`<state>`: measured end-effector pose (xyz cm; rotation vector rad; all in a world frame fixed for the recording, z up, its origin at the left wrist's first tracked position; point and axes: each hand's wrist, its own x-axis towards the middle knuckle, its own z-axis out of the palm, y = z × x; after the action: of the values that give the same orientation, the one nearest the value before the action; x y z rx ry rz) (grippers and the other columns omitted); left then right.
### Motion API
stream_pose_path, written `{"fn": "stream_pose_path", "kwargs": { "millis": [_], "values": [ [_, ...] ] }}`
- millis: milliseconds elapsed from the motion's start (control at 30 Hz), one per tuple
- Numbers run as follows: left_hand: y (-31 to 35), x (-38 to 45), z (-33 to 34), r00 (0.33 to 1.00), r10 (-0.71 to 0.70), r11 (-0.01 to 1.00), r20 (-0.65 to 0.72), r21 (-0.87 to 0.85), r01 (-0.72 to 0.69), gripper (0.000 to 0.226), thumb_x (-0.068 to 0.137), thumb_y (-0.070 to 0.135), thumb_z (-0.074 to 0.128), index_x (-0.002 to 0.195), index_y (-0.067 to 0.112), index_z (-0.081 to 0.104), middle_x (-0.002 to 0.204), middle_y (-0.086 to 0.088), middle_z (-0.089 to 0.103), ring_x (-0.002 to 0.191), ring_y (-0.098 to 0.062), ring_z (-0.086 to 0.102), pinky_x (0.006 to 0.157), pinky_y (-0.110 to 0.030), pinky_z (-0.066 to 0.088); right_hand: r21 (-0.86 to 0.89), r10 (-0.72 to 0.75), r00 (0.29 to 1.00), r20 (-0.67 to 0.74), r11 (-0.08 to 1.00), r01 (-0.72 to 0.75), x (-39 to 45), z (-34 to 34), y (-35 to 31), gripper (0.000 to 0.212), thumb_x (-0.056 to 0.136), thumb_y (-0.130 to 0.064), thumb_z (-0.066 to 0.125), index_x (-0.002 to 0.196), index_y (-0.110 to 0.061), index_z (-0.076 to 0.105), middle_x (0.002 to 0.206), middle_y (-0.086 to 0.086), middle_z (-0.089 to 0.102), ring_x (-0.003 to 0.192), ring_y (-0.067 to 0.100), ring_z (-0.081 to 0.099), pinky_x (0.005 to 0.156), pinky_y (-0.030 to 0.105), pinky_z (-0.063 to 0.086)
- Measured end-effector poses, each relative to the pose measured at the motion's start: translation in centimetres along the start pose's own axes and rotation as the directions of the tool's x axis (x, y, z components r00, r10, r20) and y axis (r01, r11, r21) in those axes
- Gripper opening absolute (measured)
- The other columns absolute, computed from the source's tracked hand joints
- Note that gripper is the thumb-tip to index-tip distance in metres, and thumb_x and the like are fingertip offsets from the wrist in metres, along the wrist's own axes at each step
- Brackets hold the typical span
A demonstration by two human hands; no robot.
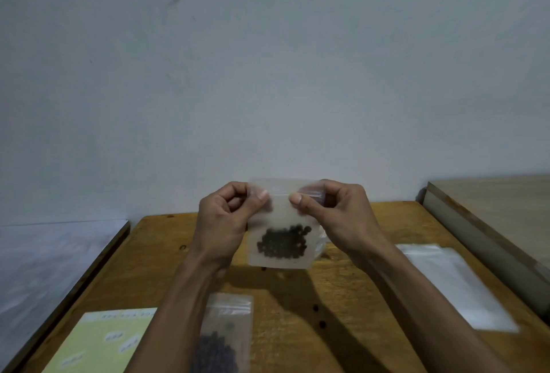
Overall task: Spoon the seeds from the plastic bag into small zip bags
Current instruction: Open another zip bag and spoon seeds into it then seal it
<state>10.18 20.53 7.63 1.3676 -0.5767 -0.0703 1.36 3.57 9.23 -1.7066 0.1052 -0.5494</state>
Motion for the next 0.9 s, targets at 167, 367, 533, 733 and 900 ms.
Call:
{"fn": "stream_pose_path", "kwargs": {
  "millis": [167,367,533,733,900],
  "values": [
    [-0.4,-0.9,0.3,0.994,-0.032,0.998,0.102,0.058,0.026,0.034,0.073,0.023,0.077,0.096,-0.003,0.076,0.088,-0.018,0.077,0.081,-0.027,0.076,0.069,-0.030,0.061,0.003,0.075,0.994,0.074,0.997,-0.075,-1.0,0.6,0.9,0.013,0.083,-0.027,0.078,0.088,-0.015,0.077,0.085,0.004,0.078,0.082,0.020,0.075,0.075,0.042,0.062],
    [-1.2,-2.2,0.3,0.998,-0.031,0.988,0.061,0.155,0.021,0.022,0.072,0.022,0.078,0.083,0.003,0.078,0.078,-0.011,0.077,0.072,-0.020,0.074,0.063,-0.027,0.060,0.063,0.164,0.984,0.065,0.984,-0.168,-2.3,1.6,2.1,0.010,0.081,-0.021,0.079,0.080,-0.012,0.077,0.082,0.008,0.077,0.077,0.020,0.071,0.072,0.035,0.058],
    [-1.4,-3.3,-0.8,0.986,-0.164,0.983,0.018,0.090,0.162,0.014,0.070,0.020,0.077,0.077,0.008,0.074,0.068,-0.004,0.076,0.062,-0.012,0.071,0.059,-0.025,0.060,0.129,0.248,0.962,0.110,0.956,-0.262,-3.4,0.5,2.9,0.023,0.084,-0.021,0.075,0.090,0.001,0.075,0.084,0.004,0.077,0.074,0.014,0.070,0.069,0.037,0.057],
    [-3.0,-4.9,-2.5,0.957,-0.290,0.951,-0.029,0.106,0.291,0.017,0.084,0.008,0.074,0.071,0.006,0.063,0.061,-0.003,0.071,0.052,-0.008,0.067,0.044,-0.021,0.053,0.075,0.276,0.957,0.088,0.956,-0.283,-5.1,0.5,4.6,0.016,0.085,-0.021,0.075,0.073,-0.010,0.072,0.076,0.002,0.073,0.070,0.011,0.067,0.056,0.032,0.054],
    [-4.3,-6.3,-2.5,0.916,-0.400,0.905,-0.028,0.149,0.399,0.020,0.083,0.009,0.078,0.084,-0.007,0.067,0.075,-0.015,0.074,0.058,-0.015,0.070,0.047,-0.026,0.056,0.074,0.373,0.924,0.089,0.922,-0.379,-6.1,0.5,6.5,0.015,0.083,-0.013,0.078,0.079,-0.003,0.068,0.065,0.001,0.069,0.057,0.012,0.065,0.048,0.029,0.052]
  ]
}}
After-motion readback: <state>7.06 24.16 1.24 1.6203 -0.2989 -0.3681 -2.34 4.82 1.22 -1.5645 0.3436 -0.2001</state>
